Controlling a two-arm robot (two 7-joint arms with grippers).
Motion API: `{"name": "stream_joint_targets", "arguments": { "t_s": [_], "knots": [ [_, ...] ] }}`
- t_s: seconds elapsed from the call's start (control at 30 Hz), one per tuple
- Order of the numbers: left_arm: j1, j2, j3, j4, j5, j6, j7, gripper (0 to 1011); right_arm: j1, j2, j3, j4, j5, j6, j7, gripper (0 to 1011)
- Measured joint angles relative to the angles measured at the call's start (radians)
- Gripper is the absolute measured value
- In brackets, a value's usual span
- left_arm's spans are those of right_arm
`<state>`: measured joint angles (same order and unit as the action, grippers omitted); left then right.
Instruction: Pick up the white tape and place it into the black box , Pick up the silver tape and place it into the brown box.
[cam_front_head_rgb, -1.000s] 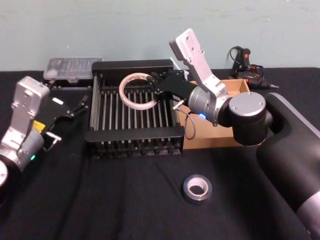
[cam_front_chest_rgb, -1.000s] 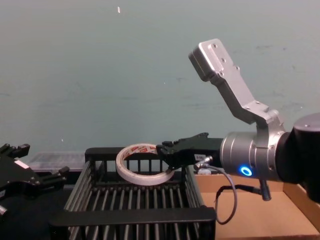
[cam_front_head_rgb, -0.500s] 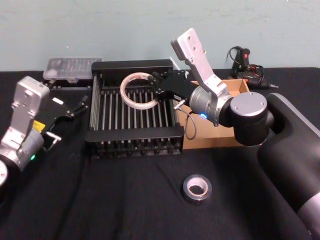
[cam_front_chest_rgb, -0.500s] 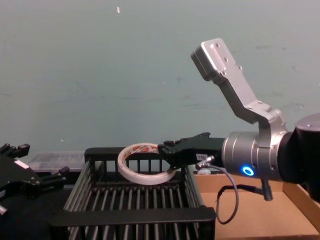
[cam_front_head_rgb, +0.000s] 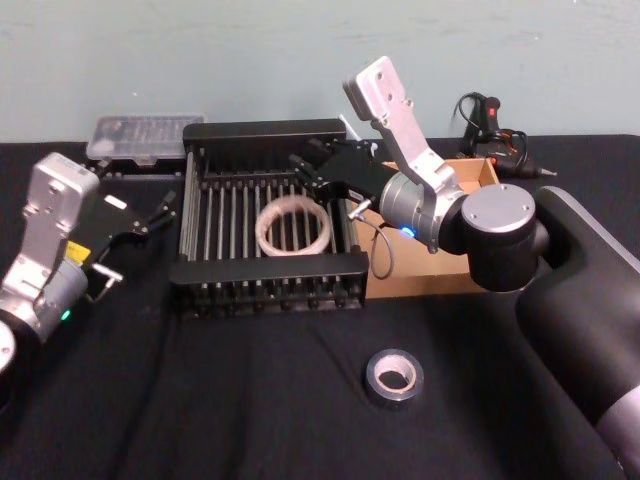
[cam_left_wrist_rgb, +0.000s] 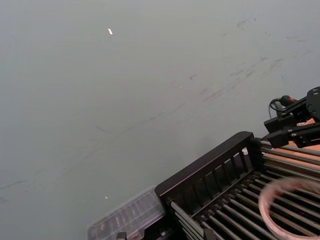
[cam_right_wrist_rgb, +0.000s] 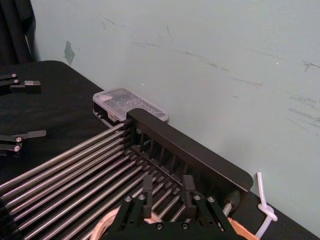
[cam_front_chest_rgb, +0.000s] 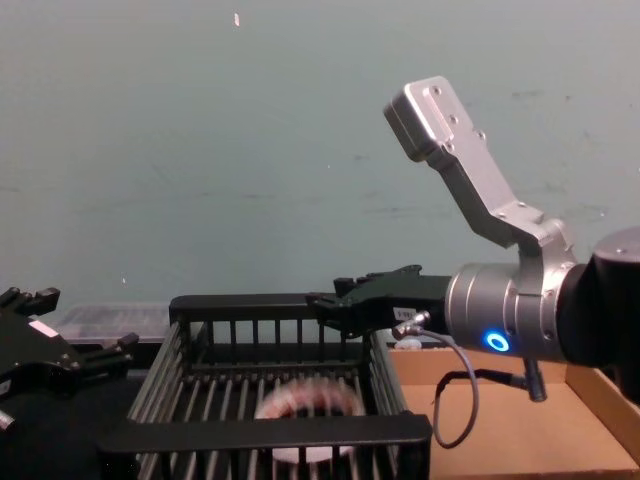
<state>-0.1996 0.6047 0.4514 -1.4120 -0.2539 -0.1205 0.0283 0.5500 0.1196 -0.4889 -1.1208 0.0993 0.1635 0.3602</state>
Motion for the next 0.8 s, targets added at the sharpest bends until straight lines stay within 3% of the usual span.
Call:
{"name": "stream_joint_targets", "arguments": {
  "t_s": [0.1,0.67,0.8],
  "knots": [
    [0.000,0.000,0.000,0.000,0.000,0.000,0.000,1001,0.000,0.000,0.000,0.000,0.000,0.000,0.000,408],
    [0.000,0.000,0.000,0.000,0.000,0.000,0.000,1001,0.000,0.000,0.000,-0.001,0.001,0.000,0.000,958],
    [0.000,0.000,0.000,0.000,0.000,0.000,0.000,1001,-0.018,0.008,0.005,-0.028,0.001,0.001,0.001,1002]
  ]
}}
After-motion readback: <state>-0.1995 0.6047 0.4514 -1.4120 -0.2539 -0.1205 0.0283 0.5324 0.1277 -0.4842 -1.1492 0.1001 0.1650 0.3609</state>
